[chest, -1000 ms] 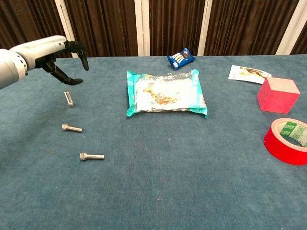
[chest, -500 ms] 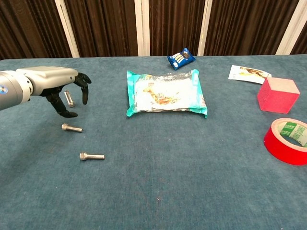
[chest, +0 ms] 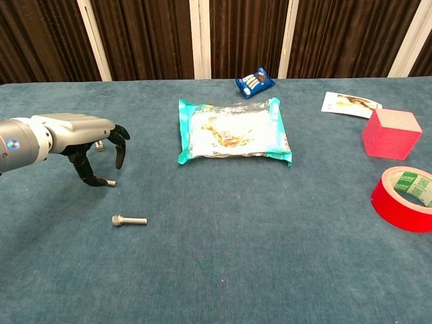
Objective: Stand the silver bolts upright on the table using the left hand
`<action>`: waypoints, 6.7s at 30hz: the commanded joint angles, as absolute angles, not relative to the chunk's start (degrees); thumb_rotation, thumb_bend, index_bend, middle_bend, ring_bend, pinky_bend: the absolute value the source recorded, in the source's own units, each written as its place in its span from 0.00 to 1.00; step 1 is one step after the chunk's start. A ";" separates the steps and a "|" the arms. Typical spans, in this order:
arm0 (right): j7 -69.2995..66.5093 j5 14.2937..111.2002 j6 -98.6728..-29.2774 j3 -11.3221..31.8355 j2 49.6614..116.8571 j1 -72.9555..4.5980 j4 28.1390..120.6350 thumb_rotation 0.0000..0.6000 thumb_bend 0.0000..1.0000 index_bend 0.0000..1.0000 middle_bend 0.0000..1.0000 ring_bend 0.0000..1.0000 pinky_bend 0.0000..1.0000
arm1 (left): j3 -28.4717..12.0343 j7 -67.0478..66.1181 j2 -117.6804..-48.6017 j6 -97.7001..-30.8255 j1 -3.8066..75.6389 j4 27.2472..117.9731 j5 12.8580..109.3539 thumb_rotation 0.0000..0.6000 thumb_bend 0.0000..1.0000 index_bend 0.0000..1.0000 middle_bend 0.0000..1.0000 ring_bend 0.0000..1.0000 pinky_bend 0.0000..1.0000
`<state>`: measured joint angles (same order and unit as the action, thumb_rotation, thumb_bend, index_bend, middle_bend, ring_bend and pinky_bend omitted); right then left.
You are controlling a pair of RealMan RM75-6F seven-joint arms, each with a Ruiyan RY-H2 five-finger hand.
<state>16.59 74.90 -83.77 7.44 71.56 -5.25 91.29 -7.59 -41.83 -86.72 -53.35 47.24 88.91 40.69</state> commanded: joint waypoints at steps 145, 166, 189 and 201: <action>14.99 73.52 -85.00 8.93 73.46 -5.02 90.16 1.00 0.15 0.21 0.06 0.02 0.00 | -11.95 21.76 -92.87 -42.79 43.12 68.92 71.01 1.00 0.50 0.49 0.11 0.00 0.00; 14.41 74.31 -86.18 9.03 72.67 -4.54 91.20 1.00 0.15 0.21 0.06 0.02 0.00 | -11.28 0.92 -89.16 -51.20 43.81 79.67 74.62 1.00 0.46 0.43 0.06 0.00 0.00; 14.03 73.99 -85.44 8.97 71.93 -4.55 91.54 1.00 0.15 0.21 0.06 0.02 0.00 | -8.42 -39.94 -83.23 -59.59 44.75 105.28 46.16 1.00 0.42 0.45 0.06 0.00 0.00; 14.24 73.58 -85.21 9.09 72.23 -4.68 91.16 1.00 0.15 0.21 0.06 0.02 0.00 | -7.71 -38.14 -85.39 -59.28 45.77 104.30 46.34 1.00 0.42 0.45 0.06 0.00 0.00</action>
